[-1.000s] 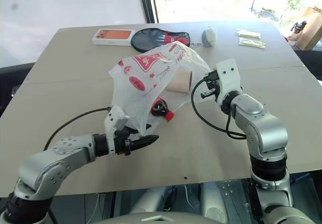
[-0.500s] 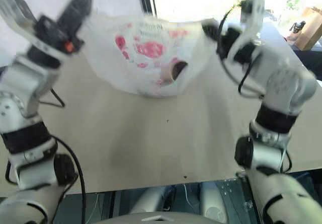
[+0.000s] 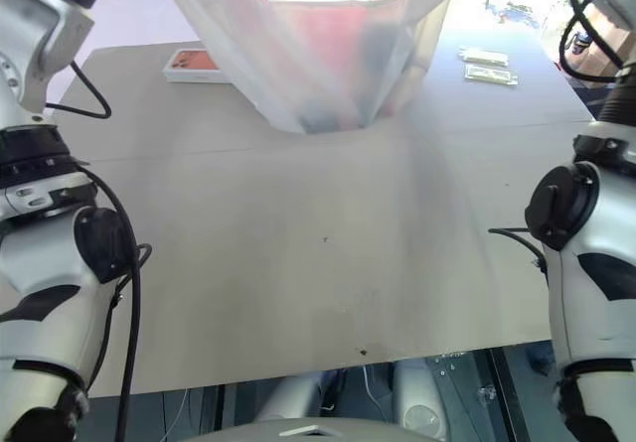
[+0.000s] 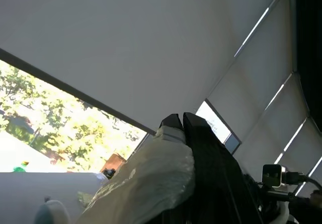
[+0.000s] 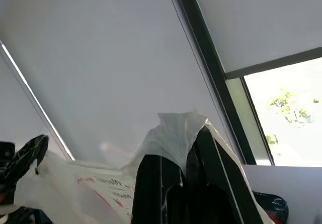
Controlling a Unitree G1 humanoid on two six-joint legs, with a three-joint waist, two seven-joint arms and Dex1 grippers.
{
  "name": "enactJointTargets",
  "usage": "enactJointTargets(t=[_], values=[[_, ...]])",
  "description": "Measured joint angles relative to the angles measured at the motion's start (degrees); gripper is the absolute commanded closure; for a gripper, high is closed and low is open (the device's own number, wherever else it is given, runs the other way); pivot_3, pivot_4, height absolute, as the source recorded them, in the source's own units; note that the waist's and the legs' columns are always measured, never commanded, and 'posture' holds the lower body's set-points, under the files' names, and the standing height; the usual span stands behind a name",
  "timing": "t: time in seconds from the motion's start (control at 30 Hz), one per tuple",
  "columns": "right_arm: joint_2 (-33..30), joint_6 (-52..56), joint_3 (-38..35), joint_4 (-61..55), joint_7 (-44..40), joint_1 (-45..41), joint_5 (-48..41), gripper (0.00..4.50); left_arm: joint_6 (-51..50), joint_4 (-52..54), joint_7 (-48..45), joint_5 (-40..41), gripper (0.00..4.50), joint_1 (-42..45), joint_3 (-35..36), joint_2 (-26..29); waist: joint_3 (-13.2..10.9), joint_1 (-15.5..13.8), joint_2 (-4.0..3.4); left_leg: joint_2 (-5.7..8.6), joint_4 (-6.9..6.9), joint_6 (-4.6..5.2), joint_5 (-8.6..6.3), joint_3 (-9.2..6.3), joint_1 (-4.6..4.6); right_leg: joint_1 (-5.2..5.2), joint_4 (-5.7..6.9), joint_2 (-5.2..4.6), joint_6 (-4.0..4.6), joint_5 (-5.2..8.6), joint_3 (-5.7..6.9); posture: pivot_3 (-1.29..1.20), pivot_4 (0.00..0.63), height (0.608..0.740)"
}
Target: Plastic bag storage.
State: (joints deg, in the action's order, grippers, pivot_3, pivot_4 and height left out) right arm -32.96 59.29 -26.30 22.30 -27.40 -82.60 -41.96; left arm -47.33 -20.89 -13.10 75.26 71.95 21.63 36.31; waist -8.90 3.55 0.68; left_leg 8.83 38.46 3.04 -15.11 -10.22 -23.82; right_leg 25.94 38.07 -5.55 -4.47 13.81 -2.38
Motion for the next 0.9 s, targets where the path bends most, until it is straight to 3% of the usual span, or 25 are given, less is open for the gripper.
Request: enactJointTargets(t=[0.13,0.23,0.43,0.5,0.7,0.9], values=[[-0.1,7.3,-1.7,-14.1,4.3,9.0,-5.3,4.50,-2.2,4.0,-1.8,-2.4,4.41,-4.6,-0.2,0.1,0.0,0.7,-0.03,0.00,0.01,0.00,0.00,0.02,0.04,0.01,0.10,0.01,0.00,0.00,-0.05,0.00,0.150,0.740],[3.4,12.4,-3.5,-26.6,9.6,20.3,-10.1,4.50,-3.1,10.0,-2.9,-5.1,4.41,-13.8,-0.3,0.5,0.0,0.9,-0.05,0.00,0.06,0.00,0.00,0.15,0.08,0.13,0.47,0.00,0.00,0.00,-0.09,0.00,0.150,0.740],[6.9,14.0,-2.9,-36.2,15.6,31.2,-12.1,4.50,-3.0,15.2,-1.7,-8.2,4.41,-23.3,1.2,-0.1,0.0,0.3,-0.06,0.09,0.64,0.00,0.00,0.33,0.12,0.14,0.82,0.00,0.00,0.00,-0.02,0.00,0.150,0.740],[6.9,11.0,-1.5,-35.2,16.1,30.8,-10.3,4.50,-2.4,15.3,-1.7,-8.9,4.41,-22.4,1.4,-0.2,0.0,0.0,-0.05,0.14,0.76,0.00,0.00,0.34,0.15,0.08,0.88,-0.03,-0.04,-0.03,-0.01,0.00,0.150,0.740],[2.5,-5.0,6.5,-17.4,9.3,19.5,0.1,4.50,0.6,8.9,-6.9,-14.6,4.41,-11.2,-0.2,1.5,0.0,0.0,-0.05,0.23,0.71,0.02,-0.01,0.39,0.14,0.09,0.77,-0.12,-0.09,-0.05,-0.03,0.00,0.150,0.740],[-0.7,-10.9,10.7,-6.8,1.3,14.3,4.3,4.50,1.6,4.2,-12.3,-19.8,4.41,-9.9,-2.0,2.3,0.0,0.3,-0.04,0.21,0.71,0.02,-0.01,0.31,0.02,0.15,0.77,-0.12,-0.08,-0.05,0.01,0.00,0.150,0.740]])
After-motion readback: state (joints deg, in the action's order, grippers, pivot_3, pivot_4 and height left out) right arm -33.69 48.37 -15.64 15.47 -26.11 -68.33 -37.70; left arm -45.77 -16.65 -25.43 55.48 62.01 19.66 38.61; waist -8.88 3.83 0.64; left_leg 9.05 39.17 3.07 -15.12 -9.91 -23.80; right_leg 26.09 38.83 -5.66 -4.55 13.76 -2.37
